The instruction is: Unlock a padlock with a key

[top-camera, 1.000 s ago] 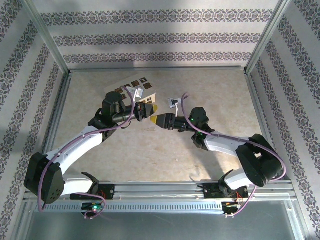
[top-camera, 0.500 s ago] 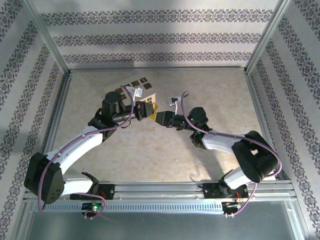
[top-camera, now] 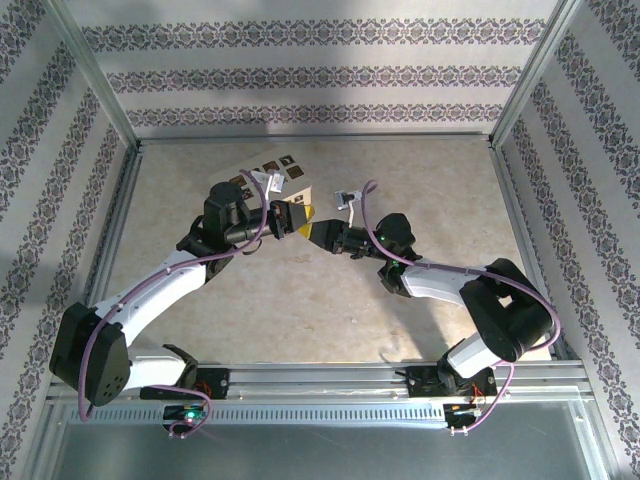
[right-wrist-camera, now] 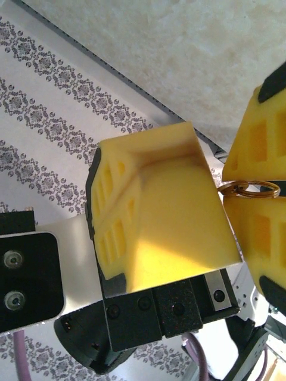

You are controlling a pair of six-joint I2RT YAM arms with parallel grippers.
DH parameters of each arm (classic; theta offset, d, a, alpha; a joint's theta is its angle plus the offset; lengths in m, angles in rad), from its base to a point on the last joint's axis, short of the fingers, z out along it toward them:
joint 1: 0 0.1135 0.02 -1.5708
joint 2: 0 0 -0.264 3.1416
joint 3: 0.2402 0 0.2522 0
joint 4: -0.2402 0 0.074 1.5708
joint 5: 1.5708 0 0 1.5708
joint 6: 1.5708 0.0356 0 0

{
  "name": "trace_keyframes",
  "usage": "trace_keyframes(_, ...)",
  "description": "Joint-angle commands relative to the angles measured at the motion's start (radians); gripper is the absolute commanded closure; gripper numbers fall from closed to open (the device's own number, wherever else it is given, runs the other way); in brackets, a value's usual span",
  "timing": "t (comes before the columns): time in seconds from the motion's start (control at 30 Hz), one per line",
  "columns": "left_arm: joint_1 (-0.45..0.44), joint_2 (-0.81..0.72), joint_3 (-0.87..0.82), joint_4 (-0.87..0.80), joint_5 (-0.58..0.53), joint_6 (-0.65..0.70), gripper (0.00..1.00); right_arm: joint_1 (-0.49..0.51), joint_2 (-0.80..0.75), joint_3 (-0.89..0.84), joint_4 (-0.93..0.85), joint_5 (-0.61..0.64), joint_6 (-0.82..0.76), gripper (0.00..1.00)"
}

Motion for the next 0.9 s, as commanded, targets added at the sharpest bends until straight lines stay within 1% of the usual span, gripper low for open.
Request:
trace_keyframes(0.0, 0.001, 0.002, -0.011, 0.048, 0.029, -0.007, 1.00, 0.013, 0.005, 0.025, 0.069, 0.033, -0.002, 0.95)
trace_keyframes(0.03, 0.001, 0.000, -0.012, 0.051, 0.026, -0.008, 0.99, 0.013, 0.005, 0.021, 0.068, 0.039, -0.004, 0.97)
trace_keyframes(0.17, 0.005, -0.017, -0.013, 0.047, 0.011, -0.010, 0.84, 0.007, -0.004, -0.002, 0.060, 0.061, -0.018, 0.99)
trace_keyframes(0.2, 0.007, -0.025, -0.014, 0.045, 0.006, -0.011, 0.80, 0.006, -0.008, -0.008, 0.055, 0.065, -0.023, 0.99)
trace_keyframes(0.27, 0.014, -0.041, -0.017, 0.040, -0.004, -0.017, 0.66, 0.003, -0.018, -0.017, 0.040, 0.067, -0.033, 1.00)
trace_keyframes(0.33, 0.027, -0.061, -0.022, 0.033, -0.019, -0.027, 0.58, 0.001, -0.034, -0.026, 0.009, 0.070, -0.055, 1.00)
trace_keyframes(0.4, 0.046, -0.090, -0.030, 0.024, -0.038, -0.041, 0.45, 0.001, -0.051, -0.035, -0.037, 0.074, -0.087, 1.00)
trace_keyframes(0.43, 0.060, -0.107, -0.035, 0.016, -0.048, -0.046, 0.41, 0.000, -0.064, -0.043, -0.070, 0.079, -0.108, 1.00)
trace_keyframes(0.5, 0.084, -0.138, -0.039, -0.018, -0.072, -0.049, 0.36, 0.000, -0.094, -0.058, -0.139, 0.092, -0.152, 1.00)
trace_keyframes(0.63, 0.138, -0.175, -0.017, -0.190, -0.145, 0.002, 0.32, -0.001, -0.175, -0.096, -0.298, 0.136, -0.244, 1.00)
trace_keyframes(0.73, 0.174, -0.154, 0.020, -0.303, -0.192, 0.047, 0.32, 0.005, -0.255, -0.099, -0.482, 0.175, -0.325, 1.00)
trace_keyframes(0.87, 0.182, -0.075, 0.111, -0.430, -0.261, 0.143, 0.31, 0.014, -0.381, -0.083, -0.750, 0.262, -0.452, 1.00)
